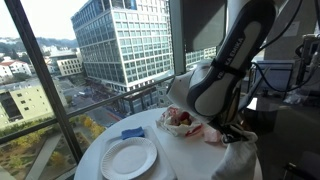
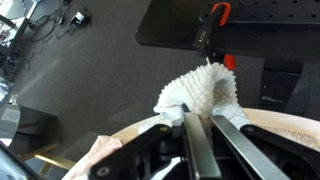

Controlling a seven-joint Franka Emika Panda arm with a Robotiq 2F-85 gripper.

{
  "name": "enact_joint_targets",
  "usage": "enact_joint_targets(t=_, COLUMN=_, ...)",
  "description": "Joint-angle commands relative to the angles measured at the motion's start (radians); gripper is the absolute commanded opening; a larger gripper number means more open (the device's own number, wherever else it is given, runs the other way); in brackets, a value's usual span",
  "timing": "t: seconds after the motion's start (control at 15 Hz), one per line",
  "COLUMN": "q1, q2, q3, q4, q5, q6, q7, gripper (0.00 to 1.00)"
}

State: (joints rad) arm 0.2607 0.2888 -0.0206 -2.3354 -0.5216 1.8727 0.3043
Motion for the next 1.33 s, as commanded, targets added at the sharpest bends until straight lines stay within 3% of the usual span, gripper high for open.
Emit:
enact_joint_targets(t=0.0, q1=-0.022, q2=0.042, q3=0.033, q4=0.012, q5=-0.069, q6=0.063, q7=0.055, gripper=0.02)
enact_joint_targets(t=0.47, q1=-0.014, q2=0.175, q3=0.011, q4=0.054, q5=-0.352, q6=0.184, q7=0.208, gripper=0.02)
enact_joint_targets(t=0.53, q1=-0.015, q2=0.192, q3=0.006, q4=0.054, q5=-0.395, q6=0.194, q7=0.236, gripper=0.12)
enact_joint_targets(t=0.6, q1=-0.014, q2=0.209, q3=0.001, q4=0.055, q5=-0.445, q6=0.197, q7=0.265, gripper=0.36)
enact_joint_targets(t=0.73, q1=-0.023, q2=0.228, q3=0.003, q4=0.051, q5=-0.505, q6=0.203, q7=0.314, gripper=0.38)
enact_joint_targets(t=1.07, q1=-0.057, q2=0.209, q3=0.015, q4=0.028, q5=-0.592, q6=0.208, q7=0.404, gripper=0.75)
enact_joint_targets(t=1.27, q1=-0.116, q2=0.173, q3=0.058, q4=0.016, q5=-0.464, q6=0.275, q7=0.391, gripper=0.98)
